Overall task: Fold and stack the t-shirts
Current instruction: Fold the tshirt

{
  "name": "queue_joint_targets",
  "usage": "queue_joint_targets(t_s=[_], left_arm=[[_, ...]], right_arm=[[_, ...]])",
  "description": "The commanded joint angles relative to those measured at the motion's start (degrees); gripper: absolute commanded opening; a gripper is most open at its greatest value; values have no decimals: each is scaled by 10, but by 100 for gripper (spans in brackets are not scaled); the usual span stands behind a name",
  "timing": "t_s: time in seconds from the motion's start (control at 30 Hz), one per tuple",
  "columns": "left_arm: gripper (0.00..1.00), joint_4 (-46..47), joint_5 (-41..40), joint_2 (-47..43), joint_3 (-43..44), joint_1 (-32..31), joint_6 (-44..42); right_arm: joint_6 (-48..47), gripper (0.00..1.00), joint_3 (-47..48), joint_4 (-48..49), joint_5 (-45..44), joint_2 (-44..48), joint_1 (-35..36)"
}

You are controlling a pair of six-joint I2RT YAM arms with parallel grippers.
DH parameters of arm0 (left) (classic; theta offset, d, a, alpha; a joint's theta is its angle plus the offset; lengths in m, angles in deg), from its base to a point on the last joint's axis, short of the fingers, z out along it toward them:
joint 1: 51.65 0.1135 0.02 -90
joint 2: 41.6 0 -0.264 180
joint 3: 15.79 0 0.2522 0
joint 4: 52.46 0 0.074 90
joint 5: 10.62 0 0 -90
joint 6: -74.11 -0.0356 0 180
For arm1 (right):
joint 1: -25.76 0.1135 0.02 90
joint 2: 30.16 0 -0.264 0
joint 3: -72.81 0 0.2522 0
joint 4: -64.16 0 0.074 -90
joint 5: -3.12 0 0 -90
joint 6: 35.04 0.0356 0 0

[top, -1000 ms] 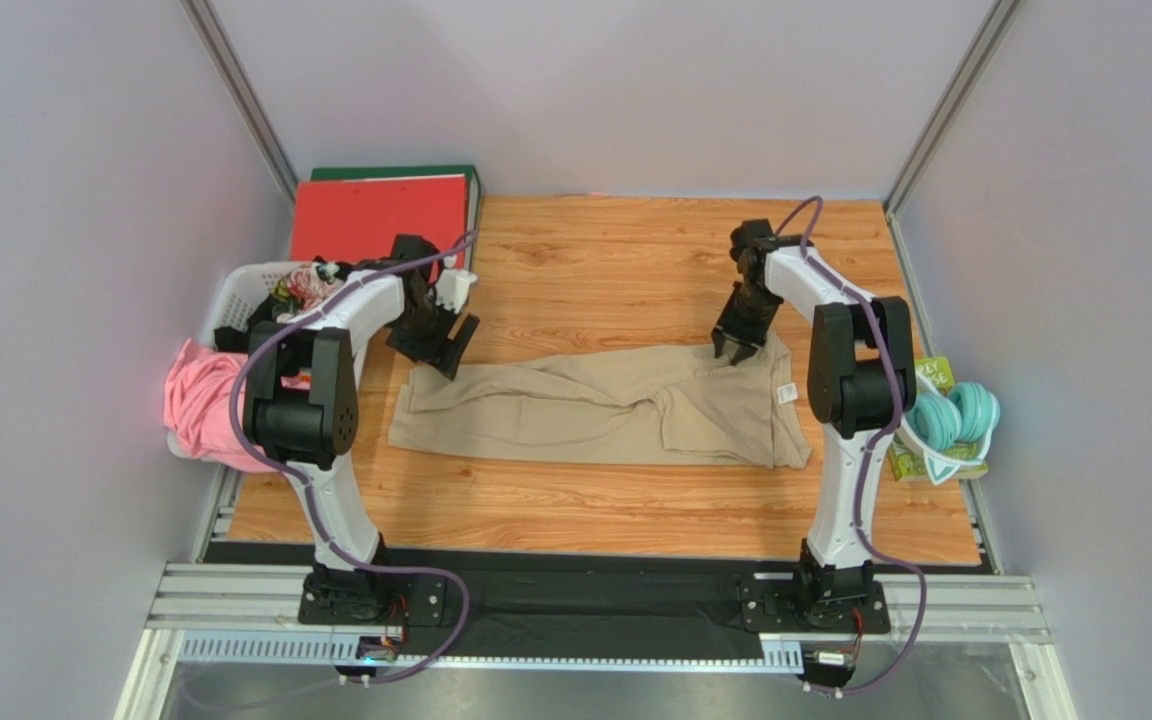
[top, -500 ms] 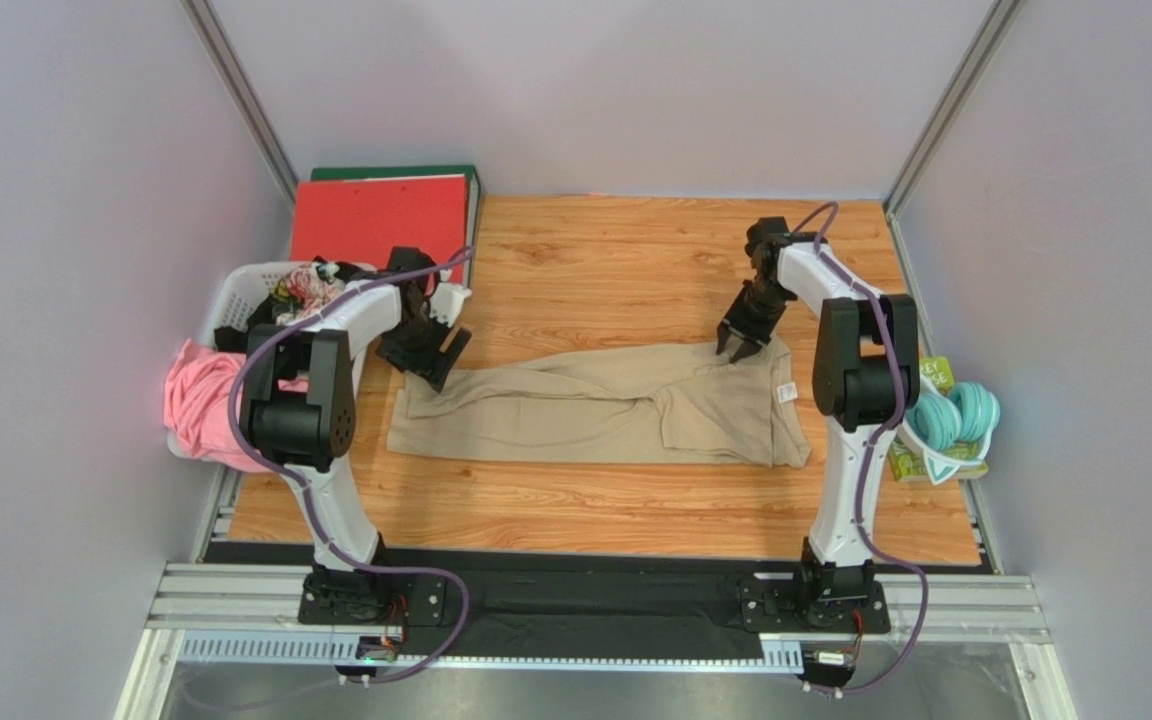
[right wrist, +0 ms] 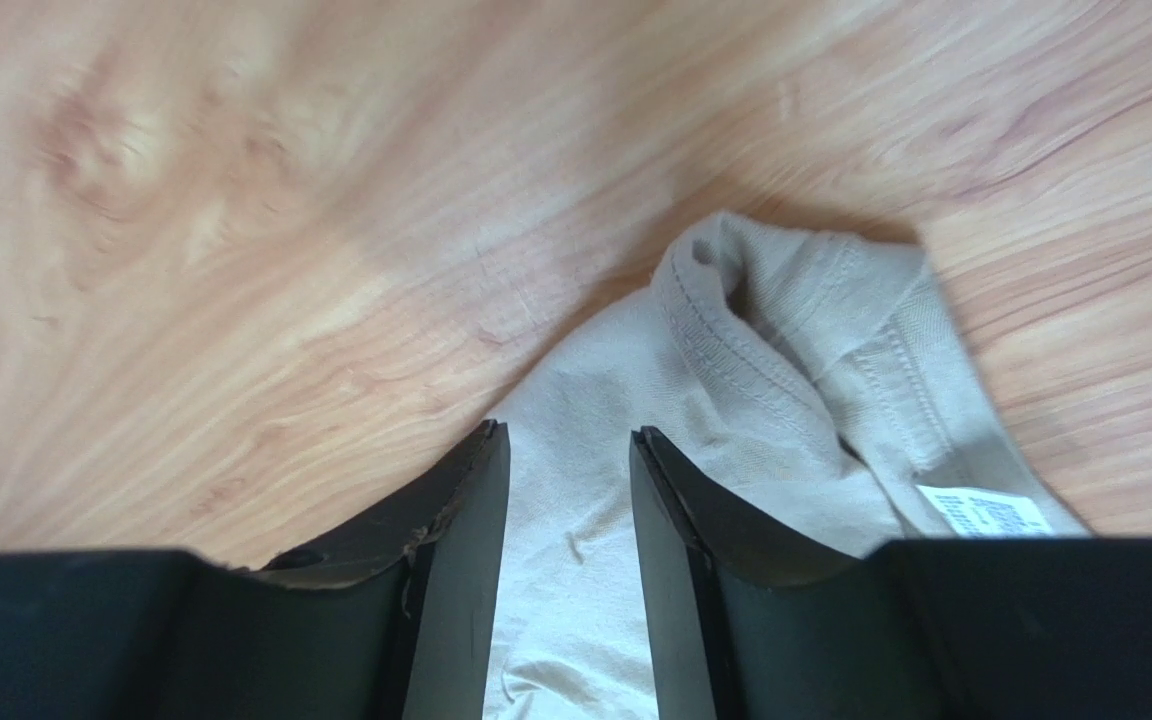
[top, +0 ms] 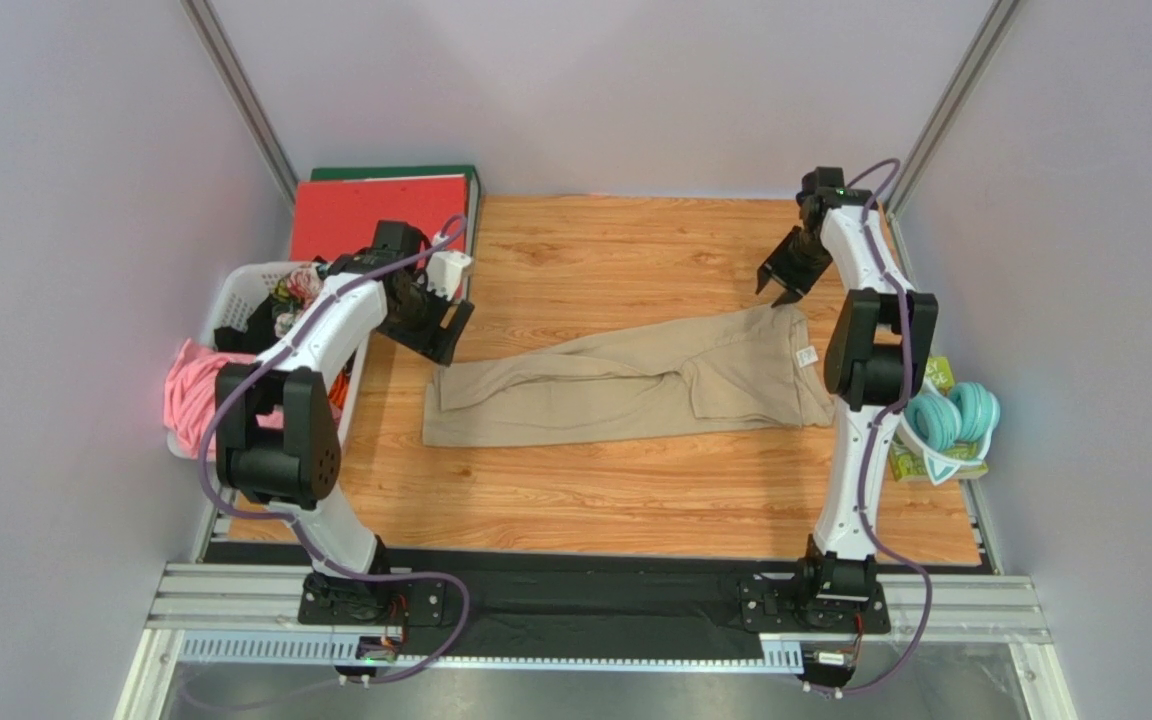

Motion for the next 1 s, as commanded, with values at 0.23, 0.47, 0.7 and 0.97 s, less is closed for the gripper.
queue_joint_targets(t_s=[0.23, 0.47, 0.7, 0.97], left_arm=[[83, -48, 75, -110, -27, -60, 32], [84, -3, 37, -85, -104, -56, 34], [83, 20, 33, -22, -78, -39, 43], [82, 24, 25, 56, 2, -32, 41]], right_arm=[[-75, 48, 24, -27, 7, 131, 161], [-101, 48, -130, 65, 82, 212, 261], [-100, 47, -140, 70, 110, 175, 274], [-98, 46, -134, 79, 122, 153, 282]])
